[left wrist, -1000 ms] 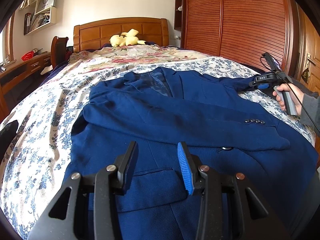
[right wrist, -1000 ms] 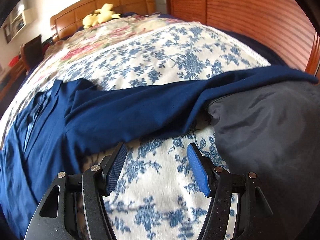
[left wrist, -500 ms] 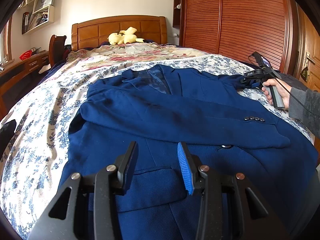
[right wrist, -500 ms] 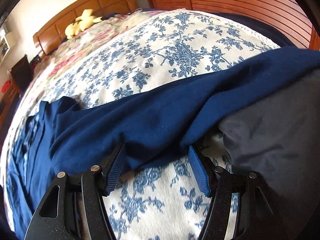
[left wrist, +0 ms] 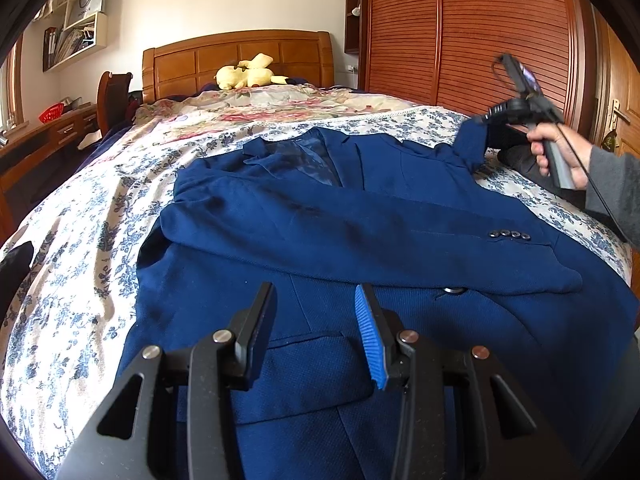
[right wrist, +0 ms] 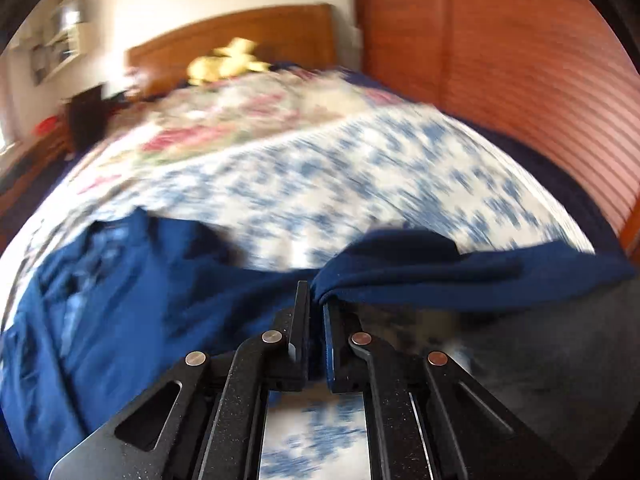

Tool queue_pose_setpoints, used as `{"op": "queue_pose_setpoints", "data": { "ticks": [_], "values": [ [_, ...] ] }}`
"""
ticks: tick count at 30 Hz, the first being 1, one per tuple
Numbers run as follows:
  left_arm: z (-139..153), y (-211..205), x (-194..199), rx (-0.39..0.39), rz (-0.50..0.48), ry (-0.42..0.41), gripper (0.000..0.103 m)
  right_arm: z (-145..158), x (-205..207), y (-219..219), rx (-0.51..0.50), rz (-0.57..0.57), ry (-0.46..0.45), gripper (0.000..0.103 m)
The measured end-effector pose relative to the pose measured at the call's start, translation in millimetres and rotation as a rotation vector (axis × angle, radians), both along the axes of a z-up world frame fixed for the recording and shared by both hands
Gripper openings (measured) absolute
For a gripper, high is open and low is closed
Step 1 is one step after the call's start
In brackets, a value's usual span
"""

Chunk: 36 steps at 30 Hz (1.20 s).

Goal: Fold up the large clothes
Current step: 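Lift the sleeve with the right gripper and fold it toward the jacket front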

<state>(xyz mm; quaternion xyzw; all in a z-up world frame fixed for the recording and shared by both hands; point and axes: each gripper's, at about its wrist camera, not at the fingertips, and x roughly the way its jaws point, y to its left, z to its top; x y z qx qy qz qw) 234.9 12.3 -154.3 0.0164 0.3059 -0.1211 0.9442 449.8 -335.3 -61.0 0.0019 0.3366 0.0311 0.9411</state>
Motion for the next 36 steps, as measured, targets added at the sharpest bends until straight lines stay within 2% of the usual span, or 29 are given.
{"op": "queue_pose_setpoints", "data": {
  "ticks": [4, 7, 11, 14, 16, 19, 23, 26, 36],
  "values": [
    [0.3, -0.5, 0.0, 0.005, 0.002, 0.001, 0.039, 15.1, -28.2, 58.2, -0.016, 0.196, -0.021, 0.003],
    [0.8, -0.5, -0.1, 0.005, 0.002, 0.0, 0.039, 11.6, -53.9, 101.8, -0.042, 0.349, 0.0, 0.003],
    [1.0, -0.7, -0.4, 0.005, 0.002, 0.001, 0.039, -7.3, -73.9, 133.0, -0.084, 0.418, 0.074, 0.003],
    [1.1, -0.6, -0.8, 0.006, 0.002, 0.0, 0.039, -17.4, -81.2, 140.3, -0.131, 0.418, 0.115, 0.012],
    [1.7, -0.6, -1.3, 0.005, 0.003, -0.001, 0.039, -16.3, -87.8, 140.4, -0.152, 0.412, 0.107, 0.032],
    [1.7, -0.7, -1.4, 0.006, 0.003, 0.0, 0.039, -6.8, -91.4, 126.6, -0.13, 0.386, 0.077, 0.053],
    [1.5, -0.7, -1.1, 0.008, 0.002, 0.0, 0.039, 8.4, -85.4, 101.0, -0.125, 0.306, 0.046, 0.058],
    [2.7, -0.2, -2.4, 0.011, 0.002, 0.0, 0.039, 6.3, -70.8, 80.8, -0.127, 0.243, 0.061, 0.059],
    [3.2, -0.2, -3.0, 0.01, 0.001, 0.001, 0.039, -48.9, -20.1, 12.6, -0.137, 0.046, 0.188, 0.059]
  ]
}}
